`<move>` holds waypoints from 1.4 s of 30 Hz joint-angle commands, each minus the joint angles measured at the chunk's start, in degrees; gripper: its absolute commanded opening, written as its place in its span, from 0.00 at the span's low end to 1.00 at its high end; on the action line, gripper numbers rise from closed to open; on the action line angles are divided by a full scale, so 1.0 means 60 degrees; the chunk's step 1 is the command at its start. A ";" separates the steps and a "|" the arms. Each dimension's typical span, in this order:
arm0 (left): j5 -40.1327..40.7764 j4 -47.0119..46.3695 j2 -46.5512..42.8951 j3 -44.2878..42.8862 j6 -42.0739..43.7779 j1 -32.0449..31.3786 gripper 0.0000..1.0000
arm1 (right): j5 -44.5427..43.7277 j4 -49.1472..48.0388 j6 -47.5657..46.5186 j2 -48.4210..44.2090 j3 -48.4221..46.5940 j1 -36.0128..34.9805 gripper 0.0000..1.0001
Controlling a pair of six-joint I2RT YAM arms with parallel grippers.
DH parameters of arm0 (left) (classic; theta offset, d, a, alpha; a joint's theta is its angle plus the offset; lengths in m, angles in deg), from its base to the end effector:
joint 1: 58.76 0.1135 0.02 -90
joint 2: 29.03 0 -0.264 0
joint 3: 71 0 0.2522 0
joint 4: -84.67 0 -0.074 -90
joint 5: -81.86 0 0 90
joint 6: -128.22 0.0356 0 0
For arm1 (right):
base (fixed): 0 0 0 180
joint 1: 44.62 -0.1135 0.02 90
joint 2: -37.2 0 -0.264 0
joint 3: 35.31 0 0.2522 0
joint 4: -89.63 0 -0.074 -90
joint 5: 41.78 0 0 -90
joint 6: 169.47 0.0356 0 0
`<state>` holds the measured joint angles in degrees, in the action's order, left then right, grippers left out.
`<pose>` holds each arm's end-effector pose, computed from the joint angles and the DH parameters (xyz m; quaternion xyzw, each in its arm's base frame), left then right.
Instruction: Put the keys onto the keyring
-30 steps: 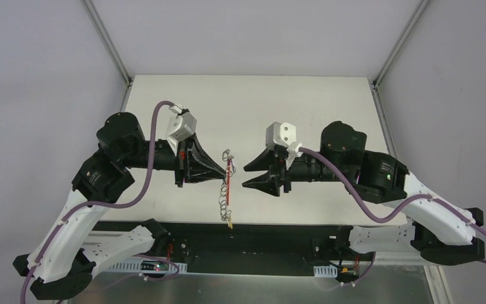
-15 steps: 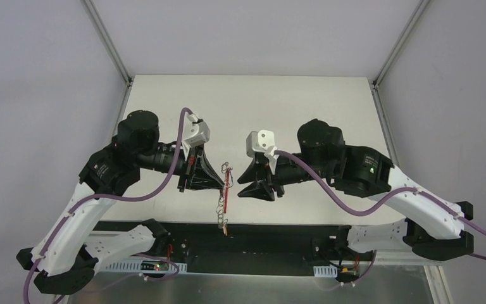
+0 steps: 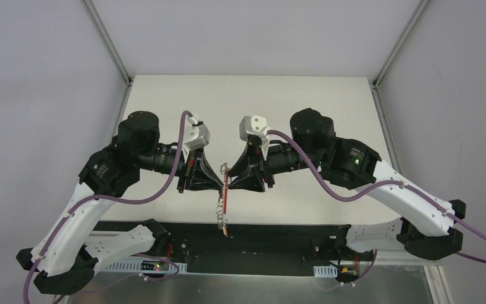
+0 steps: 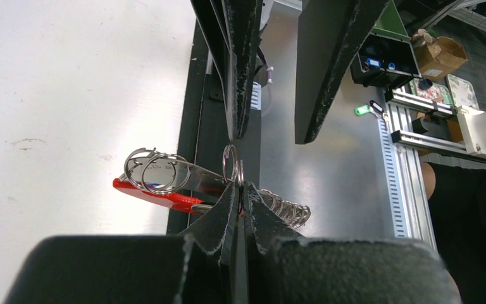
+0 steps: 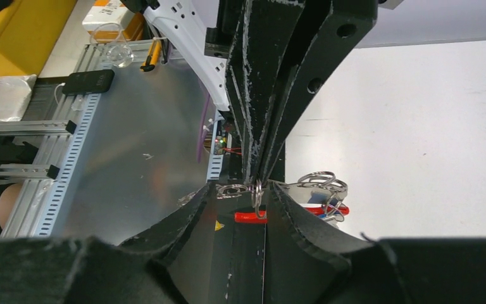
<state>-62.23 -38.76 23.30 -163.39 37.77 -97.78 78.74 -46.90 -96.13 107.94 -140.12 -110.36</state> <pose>0.0927 -0.1122 0.4578 0.4925 0.5838 -0.5229 0.3785 0.0842 0.2309 0.4869 -0.6127 0.4415 0.4418 0.4843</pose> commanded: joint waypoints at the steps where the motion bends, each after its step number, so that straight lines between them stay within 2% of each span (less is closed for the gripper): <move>1: -0.0244 -0.0190 -0.0186 -0.0123 0.0411 -0.0027 0.00 | 0.0773 -0.0543 0.0367 0.0053 -0.0095 0.0058 0.37; 35: -0.0156 -0.0352 -0.0548 -0.0409 0.1410 -0.0028 0.00 | 0.1260 -0.0958 0.0779 0.0613 -0.0125 0.0104 0.39; 42: 0.0203 -0.0450 -0.0509 -0.0472 0.1365 -0.0029 0.00 | 0.1269 -0.0632 0.0646 0.0786 -0.0246 0.0102 0.30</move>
<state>-61.83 -38.76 20.44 -163.70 45.14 -97.78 84.86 -50.29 -92.05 112.10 -140.12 -109.94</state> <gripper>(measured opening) 0.007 0.322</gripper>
